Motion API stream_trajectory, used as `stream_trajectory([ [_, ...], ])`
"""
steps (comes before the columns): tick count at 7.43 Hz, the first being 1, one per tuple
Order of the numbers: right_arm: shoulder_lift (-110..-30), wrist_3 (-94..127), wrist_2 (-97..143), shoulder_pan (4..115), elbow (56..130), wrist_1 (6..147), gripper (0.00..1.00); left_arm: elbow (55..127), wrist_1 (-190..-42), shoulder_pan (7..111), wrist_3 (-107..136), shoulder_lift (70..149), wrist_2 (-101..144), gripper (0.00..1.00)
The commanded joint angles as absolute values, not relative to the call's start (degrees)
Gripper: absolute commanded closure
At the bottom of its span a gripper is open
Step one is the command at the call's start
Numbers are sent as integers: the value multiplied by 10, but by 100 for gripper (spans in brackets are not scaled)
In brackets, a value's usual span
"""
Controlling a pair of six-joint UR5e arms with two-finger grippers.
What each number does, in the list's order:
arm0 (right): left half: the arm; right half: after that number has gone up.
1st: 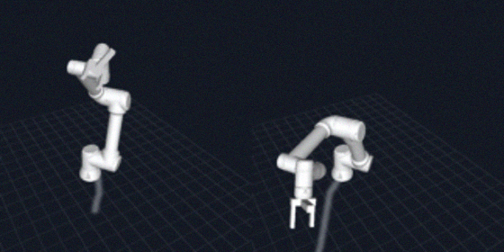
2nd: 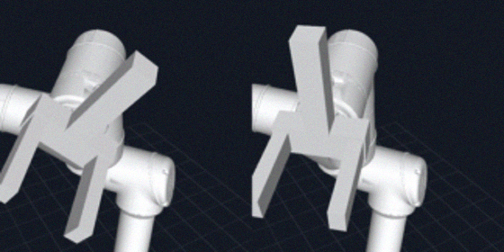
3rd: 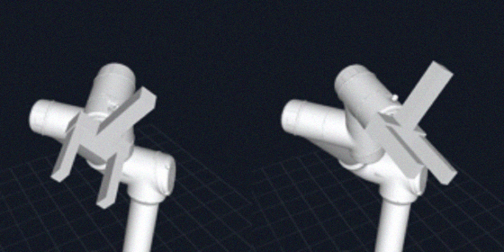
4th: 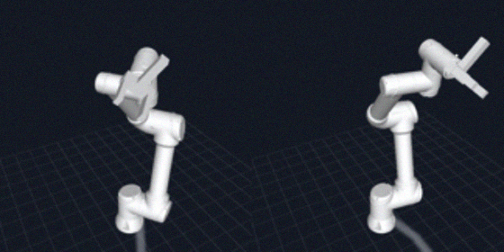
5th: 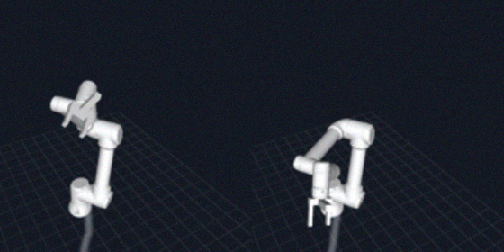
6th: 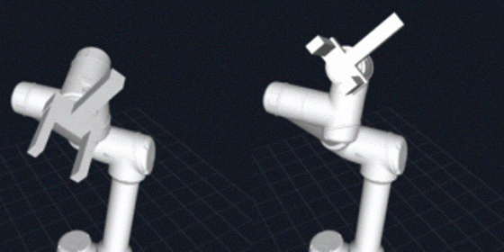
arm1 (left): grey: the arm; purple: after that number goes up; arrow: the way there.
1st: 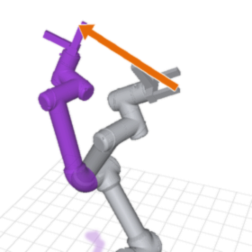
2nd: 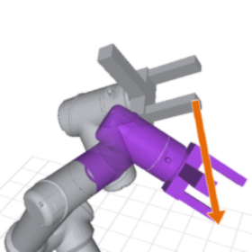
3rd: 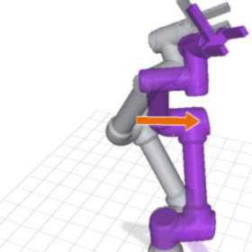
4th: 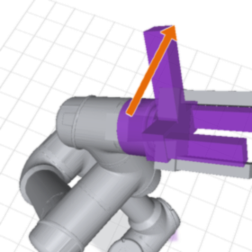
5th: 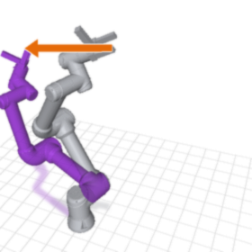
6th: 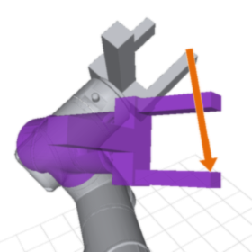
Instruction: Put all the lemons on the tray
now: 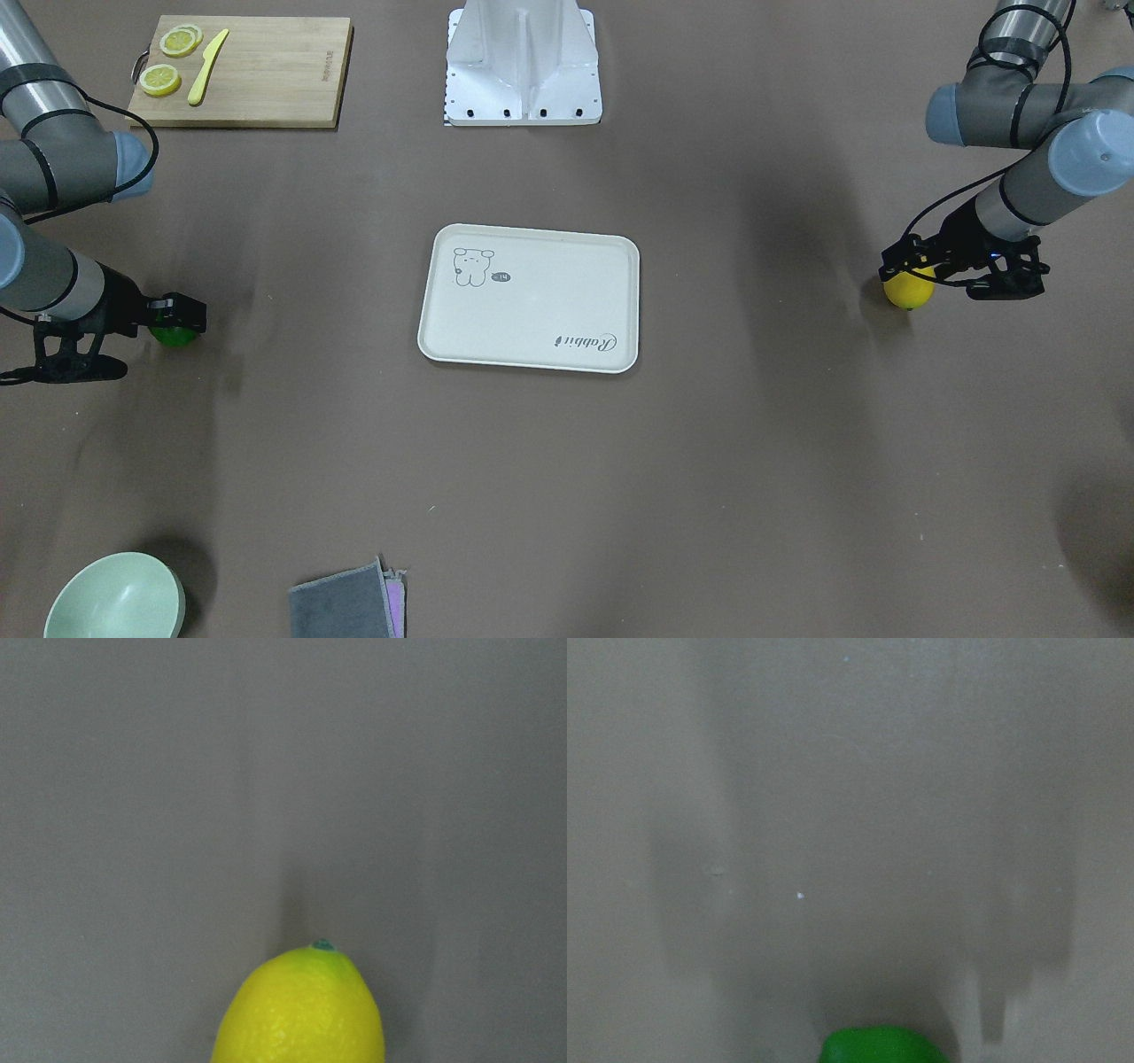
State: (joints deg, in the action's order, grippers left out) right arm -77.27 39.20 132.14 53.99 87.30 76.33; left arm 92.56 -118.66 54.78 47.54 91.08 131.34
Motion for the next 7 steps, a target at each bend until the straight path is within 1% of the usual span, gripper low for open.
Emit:
stream_trajectory([
  [1,-773,383,1311,538,870,738,74,925,-1194,543,479,905,1310,69],
  [2,-773,383,1308,537,870,738,88,922,-1213,543,479,897,1310,100],
  [3,-775,383,1308,535,870,738,91,915,-1216,543,475,896,1310,100],
  [4,-775,384,1311,535,875,738,91,920,-1211,544,475,899,1317,100],
  [6,-766,393,1346,534,918,742,87,952,-1173,558,474,899,1355,100],
  [7,-745,421,1366,532,925,742,86,981,-1140,567,472,898,1359,100],
])
